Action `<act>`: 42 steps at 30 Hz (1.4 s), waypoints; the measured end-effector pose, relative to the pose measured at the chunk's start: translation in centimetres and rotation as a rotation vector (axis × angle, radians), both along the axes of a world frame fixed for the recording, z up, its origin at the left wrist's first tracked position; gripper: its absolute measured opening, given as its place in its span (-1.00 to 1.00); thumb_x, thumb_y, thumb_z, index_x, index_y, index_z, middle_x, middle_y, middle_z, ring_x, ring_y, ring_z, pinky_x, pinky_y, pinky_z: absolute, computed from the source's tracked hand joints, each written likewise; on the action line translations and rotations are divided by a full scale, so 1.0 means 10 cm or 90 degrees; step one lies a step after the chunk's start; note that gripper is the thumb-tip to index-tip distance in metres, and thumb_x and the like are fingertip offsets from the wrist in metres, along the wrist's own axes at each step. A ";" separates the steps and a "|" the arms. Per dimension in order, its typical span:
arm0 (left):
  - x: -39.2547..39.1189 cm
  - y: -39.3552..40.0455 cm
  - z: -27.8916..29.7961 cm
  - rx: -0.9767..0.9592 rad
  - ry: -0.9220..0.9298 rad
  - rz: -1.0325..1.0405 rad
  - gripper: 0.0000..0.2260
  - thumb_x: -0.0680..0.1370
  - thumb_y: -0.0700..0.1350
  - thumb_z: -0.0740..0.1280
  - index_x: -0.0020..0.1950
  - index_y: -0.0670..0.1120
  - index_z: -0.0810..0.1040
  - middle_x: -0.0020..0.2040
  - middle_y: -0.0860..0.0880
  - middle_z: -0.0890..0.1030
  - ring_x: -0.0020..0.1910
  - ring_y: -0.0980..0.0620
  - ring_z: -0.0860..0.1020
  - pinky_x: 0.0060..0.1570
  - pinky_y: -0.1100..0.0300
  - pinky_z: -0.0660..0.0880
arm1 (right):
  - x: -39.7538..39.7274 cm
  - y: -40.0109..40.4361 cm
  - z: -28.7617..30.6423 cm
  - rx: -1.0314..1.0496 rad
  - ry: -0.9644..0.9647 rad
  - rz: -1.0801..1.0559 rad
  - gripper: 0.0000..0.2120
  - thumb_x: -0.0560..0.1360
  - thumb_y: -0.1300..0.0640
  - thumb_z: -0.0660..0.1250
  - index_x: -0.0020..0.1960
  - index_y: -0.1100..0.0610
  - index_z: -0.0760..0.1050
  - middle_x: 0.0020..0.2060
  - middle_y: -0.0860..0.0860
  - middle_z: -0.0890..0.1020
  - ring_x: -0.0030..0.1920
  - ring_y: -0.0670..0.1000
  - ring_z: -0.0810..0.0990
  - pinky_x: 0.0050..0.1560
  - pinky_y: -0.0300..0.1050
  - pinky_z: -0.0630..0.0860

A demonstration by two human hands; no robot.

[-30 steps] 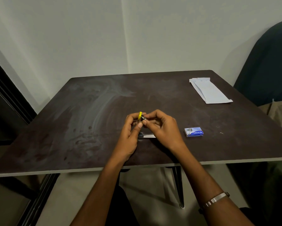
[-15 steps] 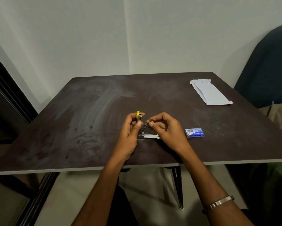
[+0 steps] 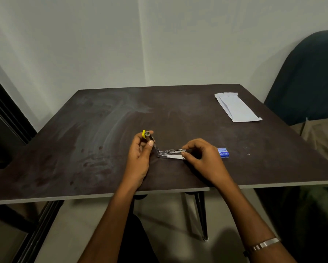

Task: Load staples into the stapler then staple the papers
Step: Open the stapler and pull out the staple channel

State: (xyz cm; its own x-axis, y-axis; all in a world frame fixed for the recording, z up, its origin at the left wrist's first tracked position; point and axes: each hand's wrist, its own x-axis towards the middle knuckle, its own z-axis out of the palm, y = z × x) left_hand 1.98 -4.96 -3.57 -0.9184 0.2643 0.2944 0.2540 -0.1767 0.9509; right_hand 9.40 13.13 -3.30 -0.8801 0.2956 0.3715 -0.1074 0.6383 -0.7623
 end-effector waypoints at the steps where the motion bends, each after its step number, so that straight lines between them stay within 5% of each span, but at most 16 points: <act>1: 0.01 -0.02 0.00 0.000 0.003 0.005 -0.76 0.60 -0.30 0.22 0.16 -0.02 0.49 0.00 0.07 0.57 -0.01 0.22 0.53 0.14 0.28 0.43 | 0.01 0.02 0.00 0.007 -0.006 -0.002 -0.93 0.40 0.15 0.47 -0.14 0.09 0.61 -0.14 -0.07 0.64 -0.11 -0.13 0.61 0.00 -0.18 0.53; 15: -0.10 -0.46 0.00 -0.119 -0.004 0.020 -0.73 0.48 -0.39 0.35 0.13 -0.18 0.45 -0.04 -0.04 0.61 -0.12 0.29 0.61 -0.02 0.45 0.51 | 0.04 0.15 0.01 0.106 -0.066 0.067 -0.96 0.43 0.16 0.44 -0.13 0.06 0.60 -0.10 -0.05 0.61 -0.06 -0.11 0.58 -0.02 -0.44 0.43; 20: -0.19 -0.66 0.00 -0.294 0.049 0.004 -0.78 0.41 -0.27 0.48 -0.01 -0.04 0.60 -0.09 0.02 0.67 -0.13 0.23 0.61 -0.05 0.41 0.50 | 0.04 0.17 -0.02 0.113 -0.052 0.072 -0.94 0.44 0.19 0.43 -0.09 0.10 0.61 -0.09 -0.06 0.60 -0.05 -0.12 0.58 -0.01 -0.51 0.38; 27: -0.23 -0.71 0.04 -0.482 0.162 -0.040 -0.79 0.44 -0.14 0.47 0.04 0.05 0.67 -0.01 0.09 0.66 0.07 0.16 0.53 0.14 0.24 0.42 | 0.06 0.17 -0.04 0.113 -0.042 0.077 -0.93 0.46 0.22 0.40 -0.06 0.14 0.62 -0.07 -0.05 0.60 -0.04 -0.13 0.56 0.01 -0.53 0.37; 32: -0.22 -0.66 0.07 -0.538 0.205 -0.047 -0.81 0.45 -0.14 0.45 0.03 0.08 0.65 0.03 0.08 0.59 0.08 0.10 0.52 0.23 0.16 0.36 | 0.06 0.17 -0.06 0.115 -0.035 0.083 -0.93 0.46 0.22 0.39 -0.06 0.11 0.61 -0.07 -0.04 0.61 -0.03 -0.13 0.57 0.04 -0.42 0.43; 35: -0.16 -0.53 0.09 -0.567 0.235 -0.037 -0.79 0.39 0.08 0.45 0.01 0.16 0.62 0.01 0.17 0.57 0.08 0.09 0.49 0.18 0.11 0.31 | 0.07 0.17 -0.06 0.124 -0.033 0.087 -0.93 0.47 0.20 0.38 -0.06 0.10 0.60 -0.07 -0.05 0.60 -0.03 -0.14 0.57 0.05 -0.34 0.46; 42: 0.00 -0.13 0.02 -0.556 0.284 0.046 -0.85 0.41 0.14 0.44 -0.04 0.21 0.63 -0.04 0.17 0.56 0.04 0.21 0.44 0.07 0.13 0.14 | 0.11 0.15 -0.04 0.134 -0.045 0.080 -0.91 0.49 0.20 0.35 -0.05 0.04 0.53 -0.10 -0.10 0.57 -0.06 -0.19 0.51 -0.05 -0.49 0.35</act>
